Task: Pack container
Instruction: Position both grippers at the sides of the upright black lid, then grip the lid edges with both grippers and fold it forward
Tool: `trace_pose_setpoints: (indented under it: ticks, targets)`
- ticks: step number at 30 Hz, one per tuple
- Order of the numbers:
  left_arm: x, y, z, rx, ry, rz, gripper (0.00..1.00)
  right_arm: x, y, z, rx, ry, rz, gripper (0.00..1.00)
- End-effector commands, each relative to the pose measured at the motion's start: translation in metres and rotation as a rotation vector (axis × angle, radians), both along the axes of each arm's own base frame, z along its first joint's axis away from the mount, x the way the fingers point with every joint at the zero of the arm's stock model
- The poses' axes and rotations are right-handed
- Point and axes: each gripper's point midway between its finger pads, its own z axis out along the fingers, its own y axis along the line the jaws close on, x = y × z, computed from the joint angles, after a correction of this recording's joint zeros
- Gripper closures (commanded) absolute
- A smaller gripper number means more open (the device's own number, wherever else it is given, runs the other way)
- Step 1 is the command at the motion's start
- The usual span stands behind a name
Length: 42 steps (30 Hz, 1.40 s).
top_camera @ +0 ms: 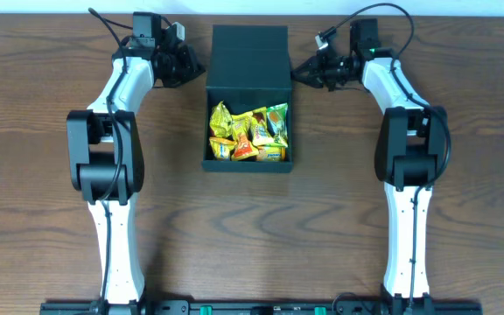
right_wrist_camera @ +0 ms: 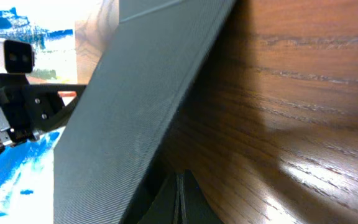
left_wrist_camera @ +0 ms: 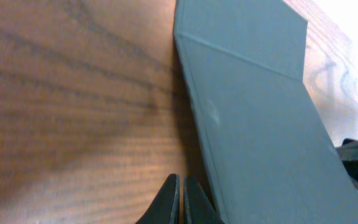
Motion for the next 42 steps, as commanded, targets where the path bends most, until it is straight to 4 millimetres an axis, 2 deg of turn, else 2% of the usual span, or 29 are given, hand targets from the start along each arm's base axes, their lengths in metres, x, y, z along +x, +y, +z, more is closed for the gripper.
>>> trace_pose_setpoints:
  ticks: [1,8,15,20,27,30,34,42]
  targets:
    - [0.006,-0.005,-0.016,-0.039,0.015,0.003,0.95,-0.004,0.004,-0.009,0.006,0.007,0.018,0.98]
    - [0.011,-0.006,-0.025,-0.05,0.011,0.018,0.94,0.003,0.006,-0.01,0.013,-0.005,0.004,0.98]
    - [0.027,-0.008,-0.013,-0.082,-0.06,0.037,0.95,0.01,0.014,-0.007,0.029,-0.026,-0.009,0.98]
    - [0.025,-0.012,-0.01,-0.108,-0.061,0.017,0.94,0.005,0.025,-0.021,0.033,0.012,-0.001,0.98]
    - [0.019,-0.01,-0.027,-0.098,-0.013,0.021,0.94,0.006,0.028,-0.02,0.037,0.017,-0.005,0.98]
    - [0.017,-0.014,-0.039,-0.13,0.011,0.019,0.94,0.005,0.028,-0.02,0.038,0.017,-0.004,0.98]
    - [0.016,-0.021,-0.045,-0.153,0.022,0.016,0.94,0.005,0.028,-0.02,0.038,0.021,-0.006,0.99]
    - [0.031,-0.028,-0.025,-0.221,-0.061,0.004,0.94,0.005,0.032,-0.017,0.053,0.008,0.008,0.98]
